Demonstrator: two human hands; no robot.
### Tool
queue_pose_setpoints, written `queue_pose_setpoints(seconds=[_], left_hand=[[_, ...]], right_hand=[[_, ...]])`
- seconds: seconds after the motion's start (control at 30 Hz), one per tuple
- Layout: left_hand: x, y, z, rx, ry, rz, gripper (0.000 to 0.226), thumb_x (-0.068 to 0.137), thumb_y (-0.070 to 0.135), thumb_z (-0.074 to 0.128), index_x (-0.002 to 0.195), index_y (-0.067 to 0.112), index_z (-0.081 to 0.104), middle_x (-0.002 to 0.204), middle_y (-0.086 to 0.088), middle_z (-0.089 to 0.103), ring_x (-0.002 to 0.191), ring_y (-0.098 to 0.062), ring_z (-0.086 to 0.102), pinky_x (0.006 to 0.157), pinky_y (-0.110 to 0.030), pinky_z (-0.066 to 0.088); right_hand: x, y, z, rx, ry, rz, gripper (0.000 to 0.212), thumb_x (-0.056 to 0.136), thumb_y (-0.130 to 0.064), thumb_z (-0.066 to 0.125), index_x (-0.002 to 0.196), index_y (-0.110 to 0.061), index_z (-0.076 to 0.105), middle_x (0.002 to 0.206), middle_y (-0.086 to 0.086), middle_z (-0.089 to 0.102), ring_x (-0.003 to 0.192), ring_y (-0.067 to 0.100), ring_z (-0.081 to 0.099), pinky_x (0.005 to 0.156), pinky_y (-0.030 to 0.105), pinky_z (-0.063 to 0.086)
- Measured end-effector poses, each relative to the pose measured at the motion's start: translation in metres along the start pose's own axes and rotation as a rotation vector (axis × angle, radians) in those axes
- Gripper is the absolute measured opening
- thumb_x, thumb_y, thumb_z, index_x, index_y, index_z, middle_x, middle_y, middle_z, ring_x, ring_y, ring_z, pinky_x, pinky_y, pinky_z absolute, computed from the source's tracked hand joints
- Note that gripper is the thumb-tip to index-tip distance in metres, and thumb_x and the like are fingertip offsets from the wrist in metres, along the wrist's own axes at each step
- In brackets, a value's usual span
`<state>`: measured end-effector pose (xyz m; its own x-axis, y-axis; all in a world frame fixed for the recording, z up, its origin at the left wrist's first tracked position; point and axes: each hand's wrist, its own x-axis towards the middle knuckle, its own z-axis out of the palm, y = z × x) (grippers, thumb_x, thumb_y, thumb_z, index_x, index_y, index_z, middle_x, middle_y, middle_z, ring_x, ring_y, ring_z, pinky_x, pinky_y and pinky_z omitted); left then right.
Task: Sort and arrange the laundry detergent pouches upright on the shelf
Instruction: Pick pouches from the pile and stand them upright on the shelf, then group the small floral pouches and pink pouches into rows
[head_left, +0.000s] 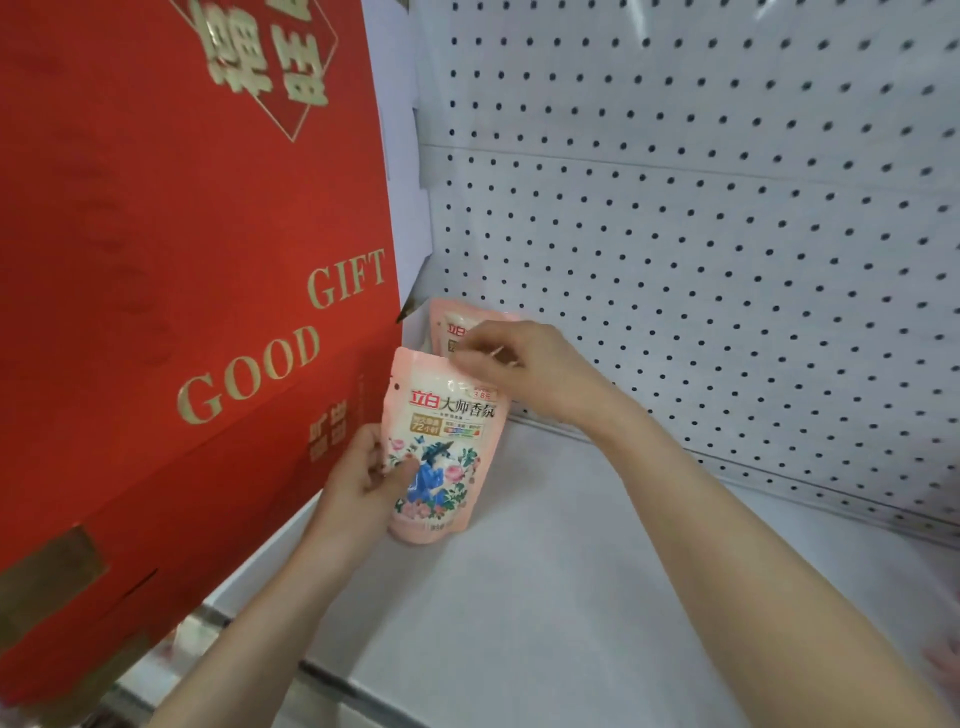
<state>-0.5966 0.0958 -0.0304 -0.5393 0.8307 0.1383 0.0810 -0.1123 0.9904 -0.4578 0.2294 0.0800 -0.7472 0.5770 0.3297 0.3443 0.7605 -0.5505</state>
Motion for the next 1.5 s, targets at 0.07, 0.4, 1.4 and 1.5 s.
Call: queue_pose_setpoints(seconds=[0.07,0.4,1.4,1.5], left_hand=[[0.011,0.0,0.005,0.028,0.002,0.008,0.02,0.093,0.005,0.058,0.11,0.014,0.054,0.107,-0.002,0.07,0.093,-0.016,0.071,0.073,-0.03,0.058],[0.036,-0.016,0.02,0.572,-0.032,0.279,0.035,0.087,0.003,0.064,0.118,0.018,0.061,0.121,0.002,0.054,0.114,-0.018,0.054,0.097,-0.031,0.044],[-0.048,-0.004,0.073,0.609,-0.593,0.496,0.03,0.089,0.018,0.065,0.116,0.031,0.063,0.114,0.011,0.065,0.103,-0.01,0.062,0.097,-0.033,0.046],[-0.079,-0.003,0.101,0.578,-0.703,0.511,0.031,0.09,0.019,0.064,0.12,0.027,0.063,0.115,0.012,0.064,0.105,-0.009,0.061,0.098,-0.032,0.045]], right_hand=[[0.001,0.003,0.003,-0.055,-0.041,0.017,0.02,0.092,-0.025,0.063,0.079,-0.011,0.068,0.073,-0.001,0.065,0.067,0.01,0.055,0.066,0.029,0.042],[0.05,0.032,0.023,-0.332,0.191,0.042,0.017,0.097,-0.027,0.055,0.098,-0.016,0.068,0.092,0.006,0.07,0.089,0.031,0.061,0.076,0.039,0.049],[-0.269,0.008,0.0,-0.713,0.675,0.306,0.027,0.092,-0.014,0.058,0.117,-0.012,0.068,0.109,0.005,0.069,0.1,0.03,0.063,0.085,0.042,0.05],[-0.333,0.004,0.003,-0.669,0.815,0.448,0.029,0.094,-0.011,0.057,0.121,-0.014,0.066,0.112,0.003,0.069,0.102,0.026,0.064,0.087,0.037,0.051]])
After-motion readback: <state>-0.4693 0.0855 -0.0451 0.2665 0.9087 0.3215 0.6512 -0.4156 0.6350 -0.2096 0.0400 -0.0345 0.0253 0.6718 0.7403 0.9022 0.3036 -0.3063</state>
